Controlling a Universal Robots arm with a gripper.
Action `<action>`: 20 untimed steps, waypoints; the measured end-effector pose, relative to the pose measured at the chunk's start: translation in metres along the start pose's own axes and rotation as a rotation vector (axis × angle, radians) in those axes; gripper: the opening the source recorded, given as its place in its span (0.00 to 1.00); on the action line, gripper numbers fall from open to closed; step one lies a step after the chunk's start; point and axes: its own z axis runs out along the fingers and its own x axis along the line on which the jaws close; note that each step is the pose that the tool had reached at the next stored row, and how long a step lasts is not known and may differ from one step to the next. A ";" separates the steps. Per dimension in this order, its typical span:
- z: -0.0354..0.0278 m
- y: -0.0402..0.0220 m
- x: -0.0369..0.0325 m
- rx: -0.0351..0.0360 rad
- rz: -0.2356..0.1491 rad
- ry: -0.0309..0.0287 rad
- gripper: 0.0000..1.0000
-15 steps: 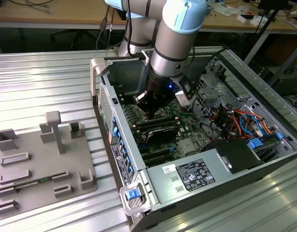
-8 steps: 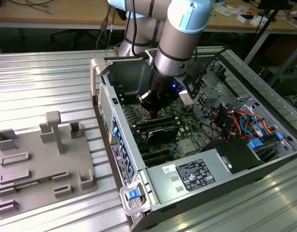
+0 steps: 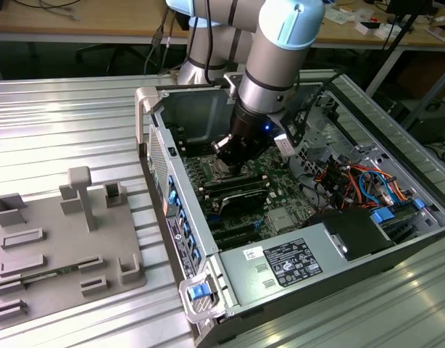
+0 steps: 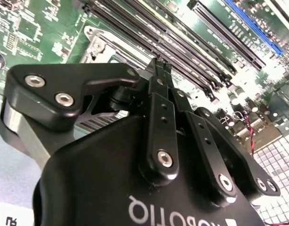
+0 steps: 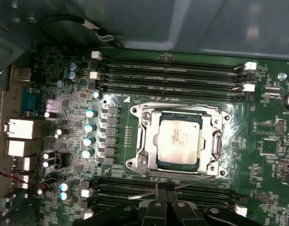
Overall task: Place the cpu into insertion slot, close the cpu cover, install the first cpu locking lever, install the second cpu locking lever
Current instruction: 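Install the second cpu locking lever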
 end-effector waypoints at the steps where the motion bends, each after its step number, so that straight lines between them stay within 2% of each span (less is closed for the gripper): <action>1: 0.0000 -0.0002 -0.0021 0.0001 0.000 0.0001 0.11; 5: -0.0007 -0.0004 -0.0026 0.0001 0.000 0.0002 0.11; 7: -0.0040 -0.0046 -0.0022 0.0002 0.000 0.0002 0.11; 10: -0.0042 -0.0061 -0.0007 0.0001 0.000 0.0001 0.11; 13: -0.0042 -0.0058 0.0063 0.0001 0.000 0.0001 0.11; 20: -0.0014 -0.0038 0.0308 0.0001 0.000 0.0001 0.11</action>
